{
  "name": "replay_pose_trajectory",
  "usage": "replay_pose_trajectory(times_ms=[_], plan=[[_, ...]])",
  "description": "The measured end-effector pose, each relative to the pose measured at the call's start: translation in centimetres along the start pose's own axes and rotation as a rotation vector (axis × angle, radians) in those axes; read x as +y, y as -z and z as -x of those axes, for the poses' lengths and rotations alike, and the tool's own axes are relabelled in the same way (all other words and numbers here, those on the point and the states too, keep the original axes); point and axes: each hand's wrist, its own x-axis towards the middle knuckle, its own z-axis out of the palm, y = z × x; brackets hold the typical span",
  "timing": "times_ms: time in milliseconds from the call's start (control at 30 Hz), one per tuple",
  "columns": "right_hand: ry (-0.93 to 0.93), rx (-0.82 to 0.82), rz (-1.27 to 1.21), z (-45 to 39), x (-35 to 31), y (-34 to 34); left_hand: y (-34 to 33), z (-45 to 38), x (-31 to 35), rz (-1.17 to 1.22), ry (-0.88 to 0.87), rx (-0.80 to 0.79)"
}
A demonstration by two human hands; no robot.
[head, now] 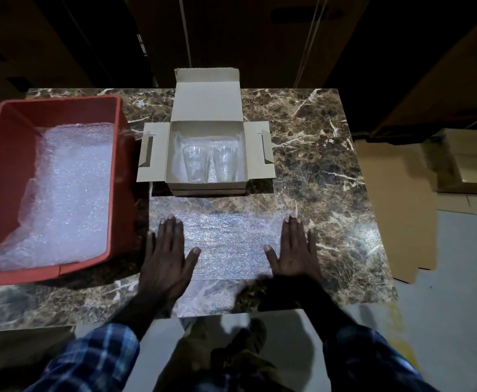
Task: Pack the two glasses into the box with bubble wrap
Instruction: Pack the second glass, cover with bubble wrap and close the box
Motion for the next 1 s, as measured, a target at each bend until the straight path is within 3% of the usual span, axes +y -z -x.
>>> replay_pose_trajectory(times_ms=[200,333,500,567,733,1000], plan=[[0.299,0.046,-0.055,-0.1,-5.6,-1.6,-1.4,0.5,5.9,0.034,-0.239,-0.055],[0.217,0.038,-0.004,0.7,-2.4,-1.7,-1.8,1.3,4.0,-0.016,-0.259,-0.062],[0.046,0.036,-0.012,1.2,1.5,-0.6,-0.8,1.9,0.4,-0.053,-0.144,-0.026],[0.124,0.087,-0.046,1.5,1.3,-0.3,-0.5,2.3,-0.1,-0.058,-0.154,-0.021],[0.531,0.213,-0.220,3.3,-0.9,-0.9,-0.5,3.1,2.3,-0.026,-0.324,-0.029],[0.575,0.371,-0.209,3.0,-1.3,-1.1,-2.1,2.7,4.9,-0.028,-0.521,0.051]])
